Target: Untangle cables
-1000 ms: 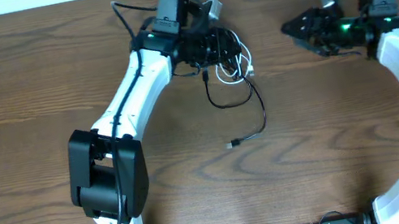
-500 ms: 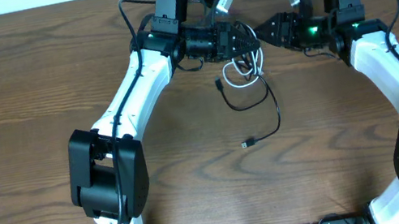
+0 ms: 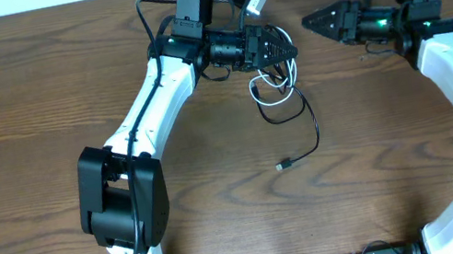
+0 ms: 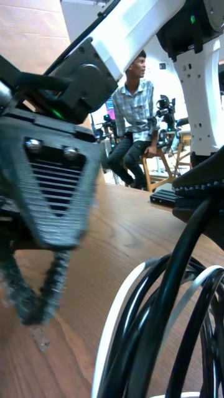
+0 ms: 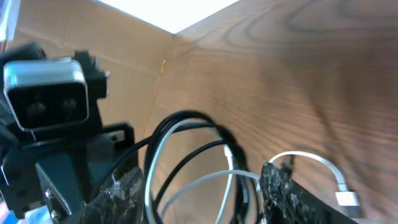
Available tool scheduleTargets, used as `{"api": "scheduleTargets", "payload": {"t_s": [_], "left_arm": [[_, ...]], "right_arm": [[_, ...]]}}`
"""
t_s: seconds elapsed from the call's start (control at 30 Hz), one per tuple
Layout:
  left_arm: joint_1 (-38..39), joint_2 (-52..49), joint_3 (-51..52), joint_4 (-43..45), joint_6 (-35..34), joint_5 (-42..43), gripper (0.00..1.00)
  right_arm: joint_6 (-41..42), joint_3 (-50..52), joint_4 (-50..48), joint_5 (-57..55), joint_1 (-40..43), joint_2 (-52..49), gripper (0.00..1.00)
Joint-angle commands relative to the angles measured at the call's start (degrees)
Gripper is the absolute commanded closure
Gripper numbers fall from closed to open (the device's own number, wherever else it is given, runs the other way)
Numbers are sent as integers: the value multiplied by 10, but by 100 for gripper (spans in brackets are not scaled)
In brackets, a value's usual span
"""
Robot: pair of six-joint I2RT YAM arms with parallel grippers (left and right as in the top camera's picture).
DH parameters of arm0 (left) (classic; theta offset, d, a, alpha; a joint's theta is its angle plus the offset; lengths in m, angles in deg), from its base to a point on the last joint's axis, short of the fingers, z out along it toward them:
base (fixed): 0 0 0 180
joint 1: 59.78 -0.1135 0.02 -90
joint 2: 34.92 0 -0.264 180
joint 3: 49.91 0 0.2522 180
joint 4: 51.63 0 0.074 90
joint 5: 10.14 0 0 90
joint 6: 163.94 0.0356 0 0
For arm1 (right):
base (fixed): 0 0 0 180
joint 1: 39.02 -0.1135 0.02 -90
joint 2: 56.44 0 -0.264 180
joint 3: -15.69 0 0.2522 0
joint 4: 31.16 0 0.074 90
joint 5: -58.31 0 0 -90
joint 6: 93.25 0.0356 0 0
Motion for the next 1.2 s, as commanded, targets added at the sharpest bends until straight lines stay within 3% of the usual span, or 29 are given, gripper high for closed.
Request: {"api": "scheduleTargets", "payload": {"t_s": [0.0,0.23,0.4,0.6,0.63,0.73,0.93,1.17], "left_arm": [[0,12,-3,3,7,20,92],[0,12,-3,3,8,20,92],[0,12,-3,3,7,20,93],[0,12,-3,3,7,20,93],[0,12,-3,3,7,20,93],[-1,12,-3,3,8,18,93],[-19,12,-3,-33,1,-134,93],[-57,12,-3,-125,38,-352,92]], "right_arm": [[10,-7,6,-12,-33,-2,50],[17,-7,17,-51,-64,-2,53],[13,-6,71,-120,-81,-2,70],[-22,-6,141,-190,-88,-2,77],[-21,-6,171,-248,-88,-2,85],[-20,-6,221,-373,-83,-2,92],[-19,-6,352,-671,-40,-2,99],[-21,-6,393,-780,9,-2,99]]}}
